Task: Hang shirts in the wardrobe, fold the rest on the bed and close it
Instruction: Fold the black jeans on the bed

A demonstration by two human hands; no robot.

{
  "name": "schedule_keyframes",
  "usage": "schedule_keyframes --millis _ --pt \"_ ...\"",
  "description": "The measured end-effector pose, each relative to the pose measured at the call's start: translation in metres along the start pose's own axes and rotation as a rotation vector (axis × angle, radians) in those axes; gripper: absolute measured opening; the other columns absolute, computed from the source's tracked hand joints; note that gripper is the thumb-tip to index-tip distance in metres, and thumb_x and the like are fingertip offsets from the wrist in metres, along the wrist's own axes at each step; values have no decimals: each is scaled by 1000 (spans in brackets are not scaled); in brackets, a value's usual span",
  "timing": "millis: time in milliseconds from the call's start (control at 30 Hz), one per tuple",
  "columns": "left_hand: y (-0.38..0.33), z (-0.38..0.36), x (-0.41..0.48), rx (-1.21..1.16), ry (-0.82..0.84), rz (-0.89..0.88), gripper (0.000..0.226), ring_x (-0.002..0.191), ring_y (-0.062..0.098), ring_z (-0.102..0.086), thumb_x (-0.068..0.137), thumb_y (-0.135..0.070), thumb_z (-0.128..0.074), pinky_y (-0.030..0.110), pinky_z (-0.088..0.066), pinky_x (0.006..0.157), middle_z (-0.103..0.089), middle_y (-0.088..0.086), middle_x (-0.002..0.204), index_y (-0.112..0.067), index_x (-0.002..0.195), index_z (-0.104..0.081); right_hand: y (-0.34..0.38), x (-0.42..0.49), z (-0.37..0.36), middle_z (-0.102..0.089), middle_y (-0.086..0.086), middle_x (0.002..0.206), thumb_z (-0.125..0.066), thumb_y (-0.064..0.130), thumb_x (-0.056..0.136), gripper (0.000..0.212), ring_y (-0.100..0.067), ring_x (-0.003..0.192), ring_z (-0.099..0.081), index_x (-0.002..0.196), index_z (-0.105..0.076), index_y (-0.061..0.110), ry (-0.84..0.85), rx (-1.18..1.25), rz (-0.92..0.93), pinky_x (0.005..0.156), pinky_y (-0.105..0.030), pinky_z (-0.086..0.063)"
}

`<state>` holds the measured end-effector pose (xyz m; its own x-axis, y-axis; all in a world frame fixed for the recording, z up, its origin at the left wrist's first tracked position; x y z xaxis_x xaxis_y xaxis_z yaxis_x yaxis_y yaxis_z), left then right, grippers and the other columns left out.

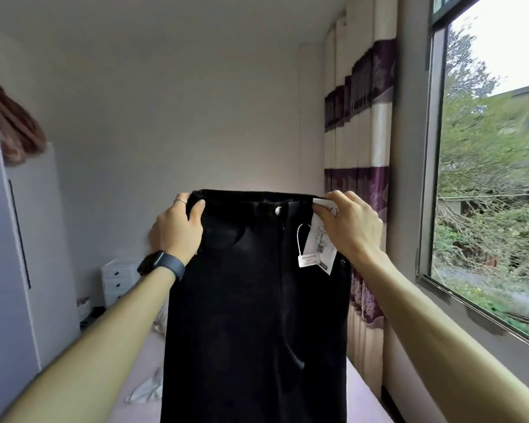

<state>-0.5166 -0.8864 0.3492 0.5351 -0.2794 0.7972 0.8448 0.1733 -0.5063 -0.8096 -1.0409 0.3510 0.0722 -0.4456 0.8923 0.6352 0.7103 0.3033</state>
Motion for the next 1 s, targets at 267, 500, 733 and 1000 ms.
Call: schedule_keyframes --millis 267,500,733,1000 --pt "73 -80 -34 174 371 96 38 106 44 -57 107 -30 -38 39 -38 75 -62 26 118 -4 129 -53 -57 -34 -92 -59 9 78 -64 86 65 69 -20 77 -58 92 -52 23 401 55 -175 60 -35 -46" --pt "141 -152 -79 120 422 241 32 110 41 -57 103 -24 -49 42 -47 90 -65 20 119 -11 130 -60 -107 -93 -191 -61 -7 96 -57 81 75 69 -32 91 -54 93 -45 15 709 124 -279 73 -42 -43" --pt "234 -276 -106 157 549 297 28 103 42 -57 103 -22 -49 36 -36 72 -66 21 108 -8 122 -64 -166 -150 -331 -58 -9 109 -51 42 90 33 -37 95 -56 108 -38 18 883 42 -332 77 -42 -41" --pt "361 -497 -71 138 644 338 33 107 43 -58 105 -16 -41 47 -49 87 -65 21 120 -9 133 -57 -235 -165 -555 -48 -10 121 -49 19 98 24 -35 108 -51 120 -42 10 841 -154 -233 72 -41 -43"
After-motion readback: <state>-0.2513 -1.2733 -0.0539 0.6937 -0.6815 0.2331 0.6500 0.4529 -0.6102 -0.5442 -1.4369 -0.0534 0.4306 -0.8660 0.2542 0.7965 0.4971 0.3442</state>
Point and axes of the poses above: each hand's wrist, its own x-axis towards the middle knuckle, its own z-axis out of the back of the hand, y = z × x, the point moved 5 cm from there along x, towards the middle knuckle
